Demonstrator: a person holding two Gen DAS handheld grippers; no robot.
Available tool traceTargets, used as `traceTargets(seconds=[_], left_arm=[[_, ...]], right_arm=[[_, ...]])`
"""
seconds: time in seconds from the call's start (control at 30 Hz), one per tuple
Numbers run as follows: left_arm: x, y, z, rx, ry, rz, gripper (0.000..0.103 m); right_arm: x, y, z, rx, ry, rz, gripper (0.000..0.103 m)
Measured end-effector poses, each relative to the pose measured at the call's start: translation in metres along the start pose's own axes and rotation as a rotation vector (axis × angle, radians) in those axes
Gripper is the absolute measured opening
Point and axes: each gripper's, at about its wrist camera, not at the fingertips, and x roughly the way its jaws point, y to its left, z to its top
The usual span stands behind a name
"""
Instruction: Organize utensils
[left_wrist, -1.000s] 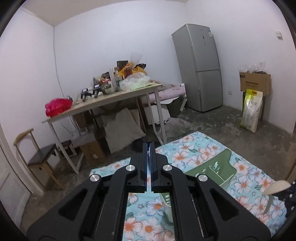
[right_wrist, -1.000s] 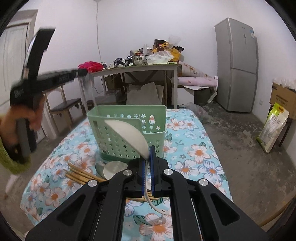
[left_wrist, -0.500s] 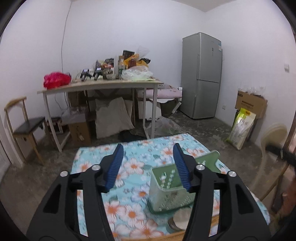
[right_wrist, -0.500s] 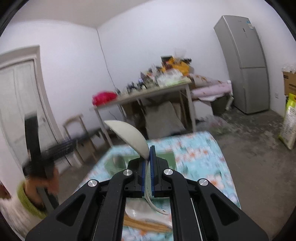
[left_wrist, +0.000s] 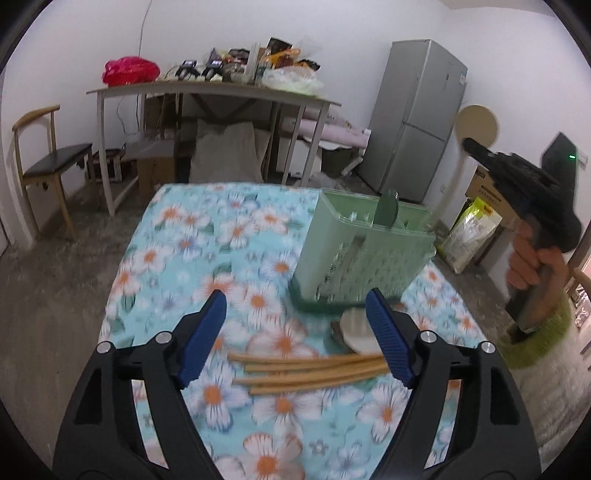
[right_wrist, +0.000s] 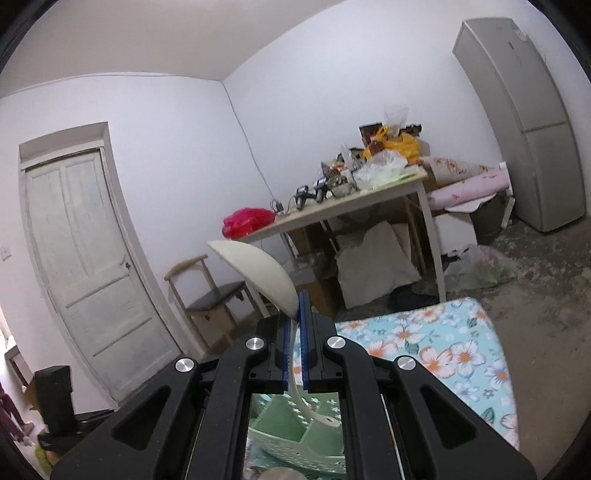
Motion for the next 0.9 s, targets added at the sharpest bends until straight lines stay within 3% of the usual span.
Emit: traceTargets(seconds=[0.1,0.2,0.33,0.4,0.43,0.47,0.73,0.9], left_arm=[[0.0,0.002,-0.012,-0.021,0.017,0.008,0.078],[0.004,0.002,-0.02,-0.038,0.037,0.009,0.079],[0.007,-0.001,-0.024,-0.041,0.051,0.007,0.081],[0.008,-0.001,-0.025,-0.035,0.047,0.009,0.082],[0.008,-0.001,-0.025,-0.035,0.045,0.01,0.083],[0.009,-0.002,-0.026,-0.032,0.042,0.015,0.083],[0.01,-0.005,-0.026,-0.039,0.062,-0.018,0.084],[0.016,-0.001,-0.031,-0.112,0.125,-0.128,0.089]], right_arm=[[0.017,-0.015,-0.018,-0.005,0.023,-0.016,0.005],[0.032,-0.031,-0.041,0.008,0.1,-0.042,0.005],[0.031,-0.036,-0.06,-0.02,0.157,-0.1,0.009],[0.024,-0.036,-0.063,-0.029,0.164,-0.111,0.019],[0.019,-0.035,-0.063,-0.032,0.164,-0.118,0.04],[0.016,-0.035,-0.063,-0.033,0.161,-0.126,0.053],[-0.018,-0.033,-0.058,-0.005,0.128,-0.161,0.057],[-0.035,-0.025,-0.063,0.031,0.119,-0.154,0.057]])
